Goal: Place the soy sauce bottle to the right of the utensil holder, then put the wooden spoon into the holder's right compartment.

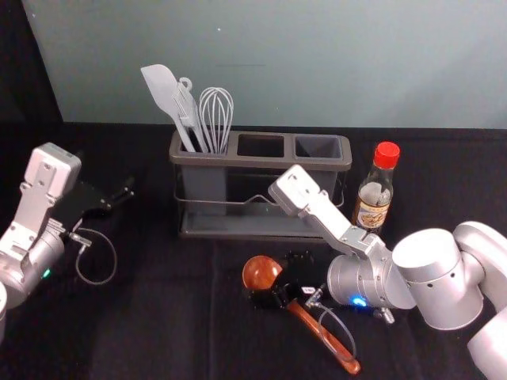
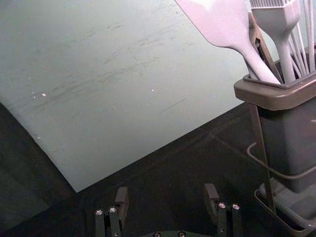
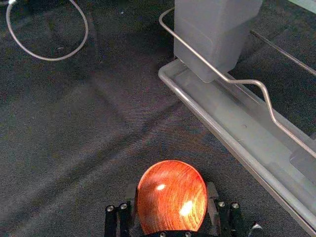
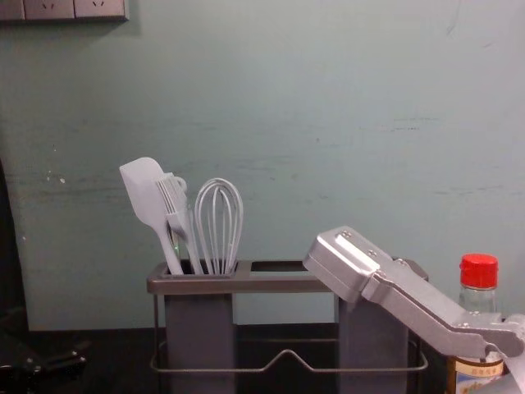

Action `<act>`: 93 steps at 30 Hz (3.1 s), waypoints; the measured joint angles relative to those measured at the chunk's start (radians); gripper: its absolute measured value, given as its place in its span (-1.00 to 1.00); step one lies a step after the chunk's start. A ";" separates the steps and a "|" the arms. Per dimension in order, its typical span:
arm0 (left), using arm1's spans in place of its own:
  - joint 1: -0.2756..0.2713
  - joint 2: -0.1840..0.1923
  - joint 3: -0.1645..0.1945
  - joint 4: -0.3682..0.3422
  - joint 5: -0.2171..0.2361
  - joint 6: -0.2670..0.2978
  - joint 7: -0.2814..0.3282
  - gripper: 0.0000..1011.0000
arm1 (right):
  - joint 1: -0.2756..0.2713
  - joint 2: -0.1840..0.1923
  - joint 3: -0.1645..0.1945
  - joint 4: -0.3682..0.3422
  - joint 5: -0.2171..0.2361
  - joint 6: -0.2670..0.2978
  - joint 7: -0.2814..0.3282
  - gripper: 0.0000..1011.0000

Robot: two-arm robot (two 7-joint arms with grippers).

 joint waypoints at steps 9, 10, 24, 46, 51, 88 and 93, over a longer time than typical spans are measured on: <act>0.000 0.000 0.000 0.000 0.000 0.000 0.000 0.99 | -0.060 0.029 0.059 -0.085 0.006 -0.126 0.005 0.66; 0.000 0.000 0.000 0.000 0.000 0.000 0.000 0.99 | -0.069 0.033 0.068 -0.099 0.009 -0.148 0.005 0.66; 0.000 0.000 0.000 0.000 0.000 0.000 0.000 0.99 | -0.176 0.113 0.238 -0.244 0.128 -0.608 0.055 0.66; 0.000 0.000 0.000 0.000 0.000 0.000 0.000 0.99 | 0.039 0.014 0.267 -0.066 0.158 -0.812 0.048 0.66; 0.000 0.000 0.000 0.000 0.000 0.000 0.000 0.99 | 0.105 -0.026 0.250 0.018 0.136 -0.812 0.036 0.66; 0.000 0.000 0.000 0.000 0.000 0.000 0.000 0.99 | 0.206 -0.130 0.213 0.255 0.010 -0.810 0.005 0.66; 0.000 0.000 0.000 0.000 0.000 0.000 0.000 0.99 | 0.198 -0.107 0.213 0.235 0.034 -0.733 0.039 0.66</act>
